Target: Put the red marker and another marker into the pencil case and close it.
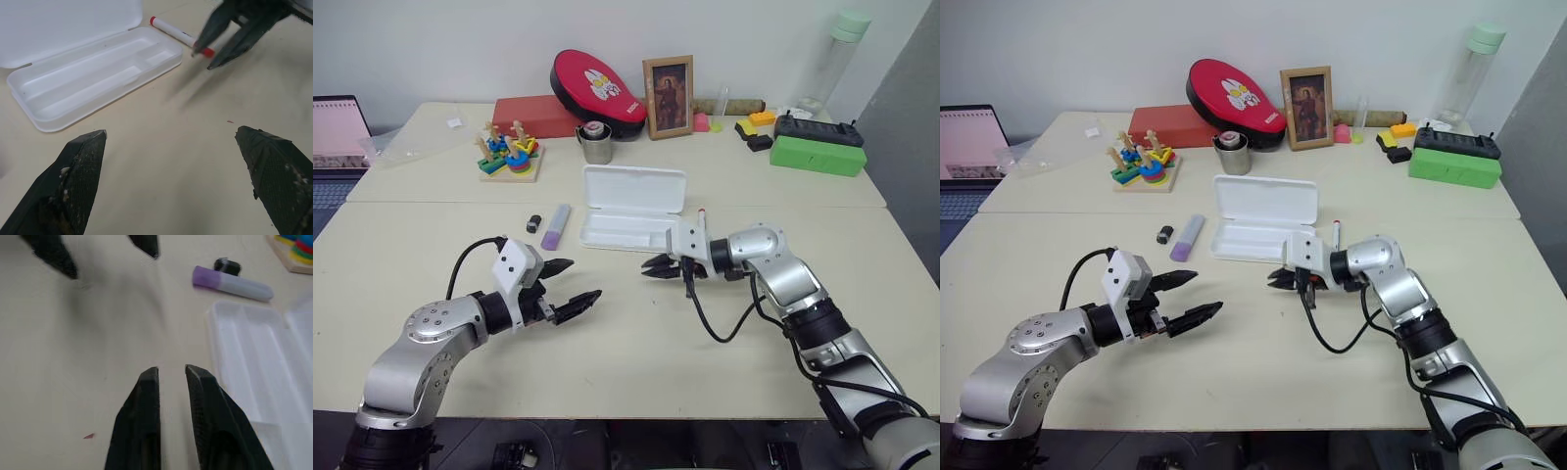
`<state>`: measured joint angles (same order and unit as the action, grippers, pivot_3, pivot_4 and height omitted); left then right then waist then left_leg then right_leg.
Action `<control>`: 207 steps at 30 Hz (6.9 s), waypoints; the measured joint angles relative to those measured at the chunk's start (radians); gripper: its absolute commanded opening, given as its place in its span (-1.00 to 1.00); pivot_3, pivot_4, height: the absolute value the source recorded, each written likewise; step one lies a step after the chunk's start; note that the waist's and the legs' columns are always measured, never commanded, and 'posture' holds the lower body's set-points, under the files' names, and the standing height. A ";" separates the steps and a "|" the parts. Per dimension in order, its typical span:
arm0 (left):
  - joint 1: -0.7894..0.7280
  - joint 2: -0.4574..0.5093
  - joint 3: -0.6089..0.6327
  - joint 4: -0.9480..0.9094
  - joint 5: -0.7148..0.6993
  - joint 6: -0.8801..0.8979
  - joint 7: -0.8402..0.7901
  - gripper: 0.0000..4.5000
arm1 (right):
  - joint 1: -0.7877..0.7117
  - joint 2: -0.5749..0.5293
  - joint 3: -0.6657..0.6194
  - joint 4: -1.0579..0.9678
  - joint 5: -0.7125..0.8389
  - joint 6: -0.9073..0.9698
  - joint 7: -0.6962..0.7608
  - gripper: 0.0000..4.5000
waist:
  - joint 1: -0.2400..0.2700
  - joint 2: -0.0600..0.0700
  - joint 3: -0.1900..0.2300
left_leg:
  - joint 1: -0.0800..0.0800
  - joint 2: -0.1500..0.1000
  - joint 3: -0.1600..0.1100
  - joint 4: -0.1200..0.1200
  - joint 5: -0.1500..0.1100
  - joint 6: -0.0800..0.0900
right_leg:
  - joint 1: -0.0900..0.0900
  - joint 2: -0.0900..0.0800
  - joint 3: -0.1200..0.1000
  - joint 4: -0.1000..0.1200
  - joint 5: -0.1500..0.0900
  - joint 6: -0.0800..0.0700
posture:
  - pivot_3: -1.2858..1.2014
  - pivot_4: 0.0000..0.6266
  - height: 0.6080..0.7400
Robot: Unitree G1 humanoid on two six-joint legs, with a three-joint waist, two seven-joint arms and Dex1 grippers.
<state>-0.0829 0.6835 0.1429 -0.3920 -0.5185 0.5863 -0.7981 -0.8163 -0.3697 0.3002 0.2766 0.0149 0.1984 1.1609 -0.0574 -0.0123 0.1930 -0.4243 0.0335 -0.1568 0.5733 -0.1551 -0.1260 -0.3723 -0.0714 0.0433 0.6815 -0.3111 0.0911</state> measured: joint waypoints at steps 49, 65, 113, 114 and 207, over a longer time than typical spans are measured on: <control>0.059 0.037 0.091 -0.099 -0.042 0.046 0.042 1.00 | 0.049 -0.020 0.091 0.036 -0.109 -0.034 0.170 -0.98 | -0.001 0.000 0.000 | -0.001 0.000 0.000 -0.001 0.000 0.000 | -0.001 0.000 0.000 0.000 0.000 0.000 | 0.03 -0.52 1.00; 0.065 0.041 0.084 -0.156 -0.073 0.083 0.043 1.00 | 0.180 -0.025 0.169 -0.209 -0.112 0.170 0.055 -0.27 | 0.001 -0.001 0.000 | 0.000 0.000 0.000 0.000 0.000 0.000 | 0.000 0.000 0.000 -0.001 0.000 0.000 | 0.03 -0.52 1.00; -0.337 -0.297 -0.328 0.050 0.159 -0.074 0.132 1.00 | 0.292 0.238 -0.316 -0.401 0.012 0.857 -1.011 -0.88 | 0.003 -0.001 -0.002 | -0.001 0.000 0.000 0.000 0.000 0.000 | 0.000 0.000 0.000 0.000 0.000 0.000 | 0.03 -0.52 1.00; -0.338 -0.298 -0.330 0.050 0.163 -0.074 0.132 1.00 | 0.292 0.238 -0.316 -0.400 0.014 0.857 -1.011 -0.88 | 0.003 -0.001 -0.002 | -0.001 0.000 0.000 0.000 0.000 0.000 | 0.000 0.000 0.000 0.000 0.000 0.000 | 0.03 -0.52 1.00; -0.362 -0.072 -0.064 0.548 0.190 0.094 0.244 1.00 | -0.139 0.115 -0.134 -0.254 0.283 0.248 -0.293 0.97 | 0.001 -0.001 -0.001 | -0.001 0.000 -0.001 -0.002 0.000 0.000 | -0.001 0.000 -0.001 0.000 0.000 -0.001 | 0.03 -0.52 1.00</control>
<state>-0.4447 0.6113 0.0792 0.1563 -0.3280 0.6808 -0.5536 -0.9552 -0.2551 0.1665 0.0229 0.2975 0.4459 0.8681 -0.0566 -0.0133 0.1921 -0.4252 0.0335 -0.1576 0.5712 -0.1551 -0.1259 -0.3738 -0.0713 0.0421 0.6811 -0.3107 0.0897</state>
